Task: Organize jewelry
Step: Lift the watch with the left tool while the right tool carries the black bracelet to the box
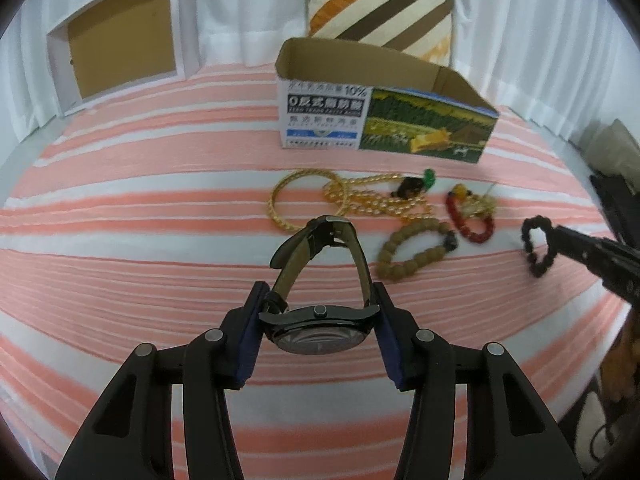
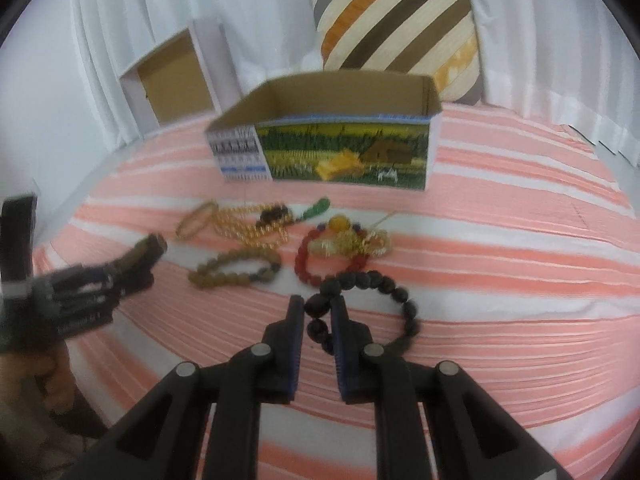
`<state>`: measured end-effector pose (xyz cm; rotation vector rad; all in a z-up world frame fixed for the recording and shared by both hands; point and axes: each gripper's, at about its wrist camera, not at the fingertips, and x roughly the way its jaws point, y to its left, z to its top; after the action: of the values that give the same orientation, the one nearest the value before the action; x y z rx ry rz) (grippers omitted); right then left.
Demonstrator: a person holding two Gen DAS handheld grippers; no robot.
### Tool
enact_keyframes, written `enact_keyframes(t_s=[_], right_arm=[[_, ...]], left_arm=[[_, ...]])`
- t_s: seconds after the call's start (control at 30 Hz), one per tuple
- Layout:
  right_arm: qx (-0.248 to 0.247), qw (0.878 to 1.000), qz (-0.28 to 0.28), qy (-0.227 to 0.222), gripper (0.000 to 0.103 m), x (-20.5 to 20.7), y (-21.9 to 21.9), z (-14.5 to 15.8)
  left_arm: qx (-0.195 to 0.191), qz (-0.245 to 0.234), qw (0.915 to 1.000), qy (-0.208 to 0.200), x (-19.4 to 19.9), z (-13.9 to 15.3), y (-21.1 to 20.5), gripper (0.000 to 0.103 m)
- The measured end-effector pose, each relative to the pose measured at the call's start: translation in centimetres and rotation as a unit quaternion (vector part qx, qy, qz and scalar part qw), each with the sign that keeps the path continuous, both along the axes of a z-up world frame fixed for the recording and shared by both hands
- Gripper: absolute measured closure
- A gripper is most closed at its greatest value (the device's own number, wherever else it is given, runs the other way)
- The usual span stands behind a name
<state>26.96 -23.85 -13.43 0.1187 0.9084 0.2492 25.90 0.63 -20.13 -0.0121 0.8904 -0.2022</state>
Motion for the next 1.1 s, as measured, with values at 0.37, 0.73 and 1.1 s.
enact_keyframes(t_s=[0.37, 0.73, 1.1], right_arm=[[0.067, 0.997, -0.025, -0.024, 0.089, -0.2, -1.7, 3.9], [0.066, 0.996, -0.025, -0.051, 0.089, -0.2, -1.8, 6.0], [0.069, 0.995, -0.017, -0.075, 0.089, 1.3, -1.3, 8.1]], left_arm=[[-0.008, -0.02, 0.9996, -0.017, -0.9, 3.3, -1.3, 0.051], [-0.016, -0.025, 0.9993, -0.023, 0.1, 5.5, -2.4, 0.052], [-0.034, -0.036, 0.9984, -0.029, 1.8, 7.9, -2.6, 0.052]])
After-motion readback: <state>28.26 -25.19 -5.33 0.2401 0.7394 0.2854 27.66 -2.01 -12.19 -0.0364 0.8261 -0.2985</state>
